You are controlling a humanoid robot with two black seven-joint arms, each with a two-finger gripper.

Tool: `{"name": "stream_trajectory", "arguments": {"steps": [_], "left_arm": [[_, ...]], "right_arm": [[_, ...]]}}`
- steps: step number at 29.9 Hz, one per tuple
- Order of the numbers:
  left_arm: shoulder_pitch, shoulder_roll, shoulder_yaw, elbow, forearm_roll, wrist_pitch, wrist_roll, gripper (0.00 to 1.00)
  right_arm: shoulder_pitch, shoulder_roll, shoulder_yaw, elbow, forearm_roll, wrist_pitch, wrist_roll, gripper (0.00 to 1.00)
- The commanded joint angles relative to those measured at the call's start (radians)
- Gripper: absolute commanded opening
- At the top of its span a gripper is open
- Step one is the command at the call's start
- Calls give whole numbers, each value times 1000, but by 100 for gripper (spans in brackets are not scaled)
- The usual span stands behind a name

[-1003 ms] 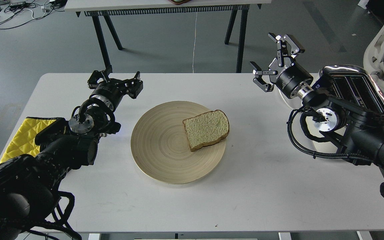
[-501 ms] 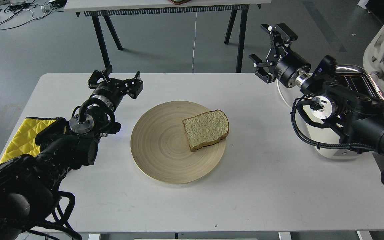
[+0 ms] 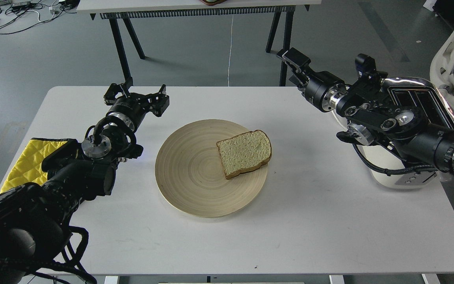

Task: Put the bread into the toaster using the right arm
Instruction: 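Rotate the right gripper and move it toward the bread slice on the plate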

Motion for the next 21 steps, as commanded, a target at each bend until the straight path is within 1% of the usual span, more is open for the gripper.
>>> {"name": "stream_trajectory", "arguments": {"steps": [1,5,7,11,21], "left_arm": [[0,0,0,0,0,0,0,100],[0,0,0,0,0,0,0,100],[0,0,0,0,0,0,0,100],[0,0,0,0,0,0,0,100],[0,0,0,0,0,0,0,100]], "right_arm": [[-9,10,-68,28,1,-54,0,98],[-23,10,-83,91,1,-61,0,98],[-38,11,-83,116,1,-84,0,98],[-73,43,-83,123,2,-133,0,98],[-130,63,-85,133,-1,-138,0,98]]}}
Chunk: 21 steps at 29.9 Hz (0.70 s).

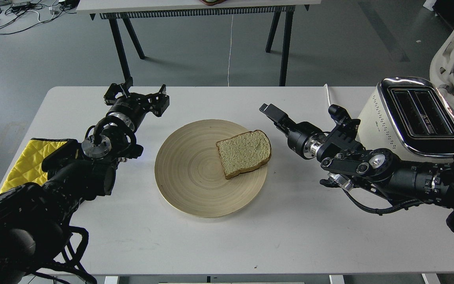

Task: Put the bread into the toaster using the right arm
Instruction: 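Rotate the right gripper and move it toward the bread slice on the plate, then close the right gripper on the edge of the bread slice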

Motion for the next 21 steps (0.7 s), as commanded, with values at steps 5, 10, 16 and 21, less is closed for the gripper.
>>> {"name": "stream_trajectory", "arguments": {"steps": [5,10,16,21], "left_arm": [[0,0,0,0,0,0,0,100],[0,0,0,0,0,0,1,100],[0,0,0,0,0,0,0,100],[0,0,0,0,0,0,0,100]], "right_arm": [[-22,16,-2,3,-4,0,-2,96],[-25,17,-2,5,-33,2,-6,87],[-37,17,-2,40,-58,2,-16,76],[-37,17,-2,46,-58,2,-16,72]]}}
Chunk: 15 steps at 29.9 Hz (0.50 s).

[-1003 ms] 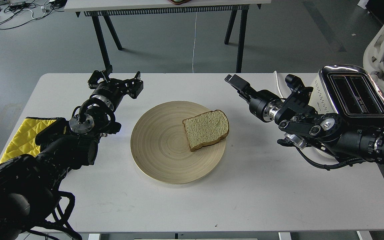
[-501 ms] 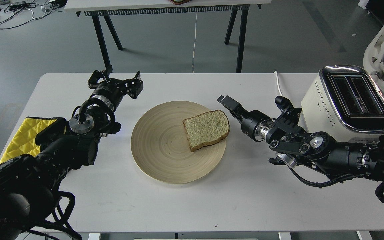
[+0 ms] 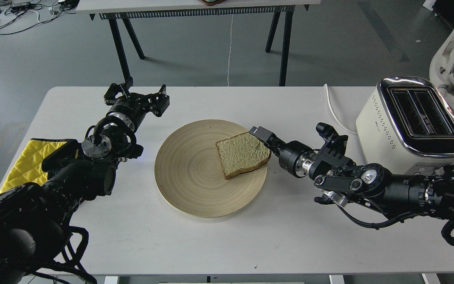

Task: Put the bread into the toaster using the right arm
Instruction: 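Close the right gripper on the edge of the bread slice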

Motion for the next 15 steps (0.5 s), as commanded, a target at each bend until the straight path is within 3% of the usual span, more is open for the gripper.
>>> {"name": "stream_trajectory", "arguments": {"steps": [1,7,10,15], "left_arm": [[0,0,0,0,0,0,0,100],[0,0,0,0,0,0,0,100],[0,0,0,0,0,0,0,100],[0,0,0,0,0,0,0,100]], "right_arm": [[0,0,0,2,0,-2,0,71],[0,-5,-1,2,-2,-2,0,64],[0,-5,0,2,0,-2,0,54],[0,-8,-1,3,0,-2,0,45]]}}
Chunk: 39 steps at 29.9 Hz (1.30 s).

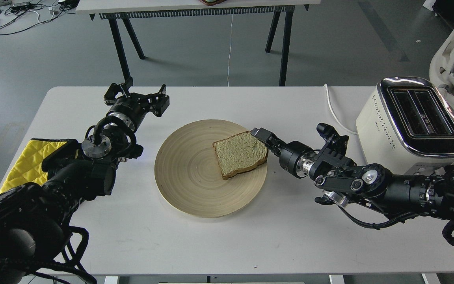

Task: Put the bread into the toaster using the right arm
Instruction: 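Close the right gripper on the edge of the bread slice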

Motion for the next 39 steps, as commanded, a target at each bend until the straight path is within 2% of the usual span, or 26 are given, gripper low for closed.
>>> {"name": "stream_trajectory", "arguments": {"steps": [1,15,35,39], "left_arm": [[0,0,0,0,0,0,1,100],[0,0,0,0,0,0,0,100],[0,0,0,0,0,0,0,100],[0,0,0,0,0,0,0,100]], "right_arm": [[0,-2,-1,1,1,0,0,43],[3,-5,-35,40,1,0,0,23],[17,-39,-14,72,15,-9,2,10],[25,-51,17,73,15,-15,2,10]]}}
